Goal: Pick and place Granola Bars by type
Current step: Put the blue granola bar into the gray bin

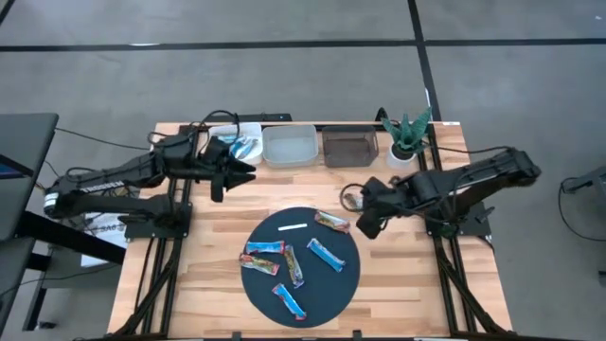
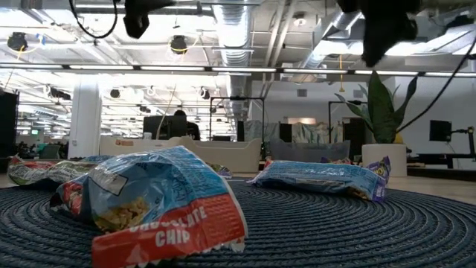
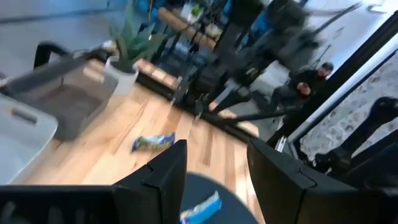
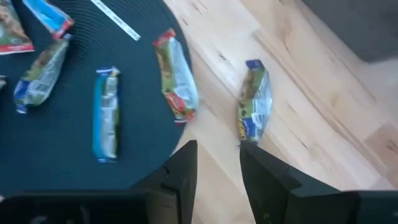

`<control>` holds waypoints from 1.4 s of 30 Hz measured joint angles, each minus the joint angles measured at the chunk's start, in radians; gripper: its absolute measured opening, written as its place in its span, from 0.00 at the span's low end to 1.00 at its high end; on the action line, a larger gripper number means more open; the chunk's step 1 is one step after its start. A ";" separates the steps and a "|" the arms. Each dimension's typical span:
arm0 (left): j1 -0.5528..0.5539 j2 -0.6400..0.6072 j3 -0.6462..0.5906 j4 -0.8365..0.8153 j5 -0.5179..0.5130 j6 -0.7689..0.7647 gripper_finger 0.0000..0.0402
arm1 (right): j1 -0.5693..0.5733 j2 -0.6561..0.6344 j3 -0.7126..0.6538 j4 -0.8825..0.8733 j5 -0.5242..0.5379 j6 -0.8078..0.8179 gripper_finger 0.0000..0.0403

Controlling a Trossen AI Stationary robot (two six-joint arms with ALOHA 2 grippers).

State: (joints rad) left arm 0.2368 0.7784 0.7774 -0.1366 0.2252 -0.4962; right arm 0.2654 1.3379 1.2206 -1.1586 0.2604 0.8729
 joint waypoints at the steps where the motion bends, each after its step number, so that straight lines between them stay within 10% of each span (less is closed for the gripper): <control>1: -0.018 0.006 0.001 0.012 -0.019 -0.010 0.40 | -0.006 -0.026 -0.045 0.029 -0.001 -0.003 0.28; 11: -0.174 0.093 0.000 0.169 -0.112 -0.054 0.40 | -0.127 -0.098 -0.366 0.282 -0.079 -0.042 0.28; 27: -0.210 0.342 0.164 0.216 -0.089 0.012 0.40 | -0.321 -0.072 -0.374 0.342 -0.105 -0.115 0.59; 42: -0.210 0.369 0.163 0.207 -0.081 -0.050 0.40 | -0.305 0.119 -0.393 0.368 -0.133 -0.227 0.54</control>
State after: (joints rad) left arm 0.0273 1.1477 0.9405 0.0699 0.1440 -0.5457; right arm -0.0400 1.4570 0.8280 -0.7907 0.1273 0.6454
